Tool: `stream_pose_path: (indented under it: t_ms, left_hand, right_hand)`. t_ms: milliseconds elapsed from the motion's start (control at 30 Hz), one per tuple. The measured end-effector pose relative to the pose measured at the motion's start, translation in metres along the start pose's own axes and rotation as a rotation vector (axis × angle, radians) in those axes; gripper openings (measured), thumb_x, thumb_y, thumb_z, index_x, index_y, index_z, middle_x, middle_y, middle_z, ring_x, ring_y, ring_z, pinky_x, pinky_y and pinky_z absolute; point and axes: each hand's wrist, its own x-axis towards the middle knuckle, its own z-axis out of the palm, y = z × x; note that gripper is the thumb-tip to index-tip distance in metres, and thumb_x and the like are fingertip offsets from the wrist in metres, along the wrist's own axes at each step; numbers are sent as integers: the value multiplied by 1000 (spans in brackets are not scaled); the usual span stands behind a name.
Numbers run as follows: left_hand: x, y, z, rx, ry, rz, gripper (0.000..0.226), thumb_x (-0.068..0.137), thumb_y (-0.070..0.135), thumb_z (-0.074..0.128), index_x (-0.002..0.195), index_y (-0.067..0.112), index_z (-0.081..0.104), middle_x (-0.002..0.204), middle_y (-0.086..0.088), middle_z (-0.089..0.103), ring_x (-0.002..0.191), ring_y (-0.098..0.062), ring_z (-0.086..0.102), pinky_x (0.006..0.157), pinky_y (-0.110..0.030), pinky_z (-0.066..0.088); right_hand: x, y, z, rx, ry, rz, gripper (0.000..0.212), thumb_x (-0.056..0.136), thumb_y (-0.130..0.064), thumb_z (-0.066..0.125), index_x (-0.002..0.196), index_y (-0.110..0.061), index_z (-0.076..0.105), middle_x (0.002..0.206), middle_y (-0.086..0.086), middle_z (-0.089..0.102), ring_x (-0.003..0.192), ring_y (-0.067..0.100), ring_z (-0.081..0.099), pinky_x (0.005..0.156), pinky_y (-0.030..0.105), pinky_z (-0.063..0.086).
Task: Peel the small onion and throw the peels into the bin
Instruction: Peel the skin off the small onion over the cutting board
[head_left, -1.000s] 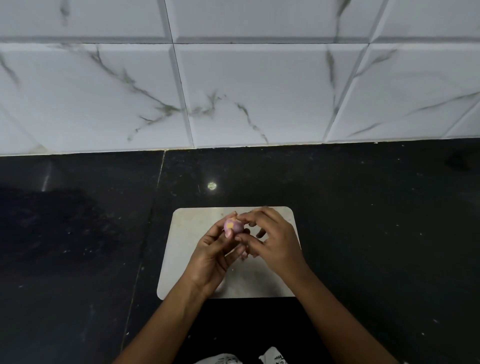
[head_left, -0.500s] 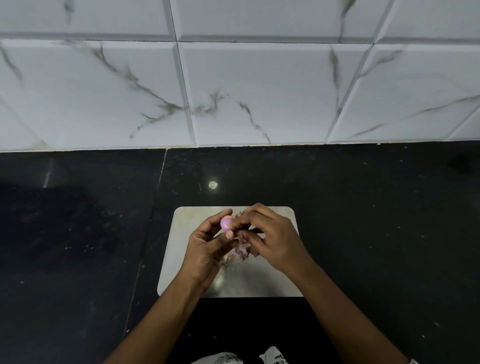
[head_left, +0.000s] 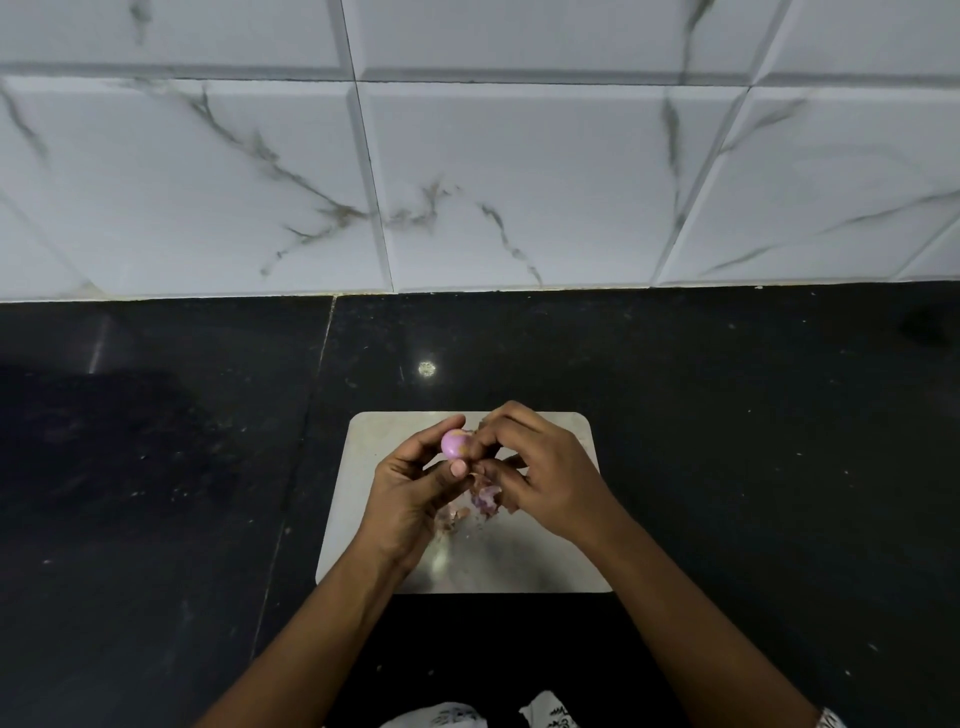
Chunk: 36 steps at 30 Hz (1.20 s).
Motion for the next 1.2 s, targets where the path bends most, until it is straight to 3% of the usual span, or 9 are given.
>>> stream_pose_path:
  t_ms: [133,200,300,400,567,733,900,1100,1200]
  left_hand:
    - [0,-2,0,-10,8,-10,31,68,3,73,88,27,78,92,-1,75,84,-18,71,64,-22,55]
    - [-1,-3,1,-39,5,-21,27,62,19,82,88,27,78,90,-1,75,82,-18,71,63,-22,55]
    - [0,-6,0,-66,-15,-27,61,36,45,92,91,24,77,90,-3,75,78,-15,72,62,-21,55]
    - [0,-7,-1,-55,-16,-26,64,34,47,92,92,24,77,90,-3,75,79,-15,72,63,-21,55]
    - [-1,-10,-5,-4,25,-31,25,69,16,69,93,21,76,95,-5,75,84,-20,71,66,-23,55]
    - [-2,-5,-5,68,-18,-21,36,71,9,61,106,11,68,99,-6,75,90,-23,71,70,-26,56]
    - [0,-2,0,40,-37,-9,33,65,21,81,98,26,75,99,-4,75,89,-20,71,70,-25,55]
    - [0,0,-1,-5,-70,14,51,55,22,86,104,25,72,104,-6,72,91,-19,69,70,-27,56]
    - [0,-1,-2,-25,-51,22,39,63,3,73,97,23,73,99,-3,73,86,-15,70,66,-23,55]
  right_hand:
    - [-1,-2,1,85,38,30,17,82,-31,59,92,-17,60,94,-9,56,85,5,59,67,22,55]
    - [0,-2,1,94,43,41,14,83,-23,65,95,-15,63,94,-5,59,85,6,60,68,21,55]
    - [1,-3,-2,82,27,32,18,84,-24,63,99,-14,65,96,-1,62,84,7,62,68,22,56]
    - [1,-6,-6,42,-22,11,27,83,-34,53,100,-16,65,96,-3,60,82,8,62,68,20,54]
    - [4,-5,-10,-98,-106,-15,15,85,-15,64,99,-10,63,98,1,60,83,8,59,67,10,46]
    - [6,-6,-12,-22,-175,40,9,84,-9,65,92,-10,61,93,-8,52,82,5,56,63,13,48]
    - [5,-5,-12,43,-61,105,7,85,-10,63,89,-14,58,87,-17,50,84,0,55,68,11,46]
    - [1,0,-8,122,160,163,10,84,-7,63,89,-16,59,88,-11,58,84,10,63,64,32,57]
    - [3,-4,-13,111,139,134,20,82,-10,67,100,-18,63,96,-8,61,87,8,63,67,23,56]
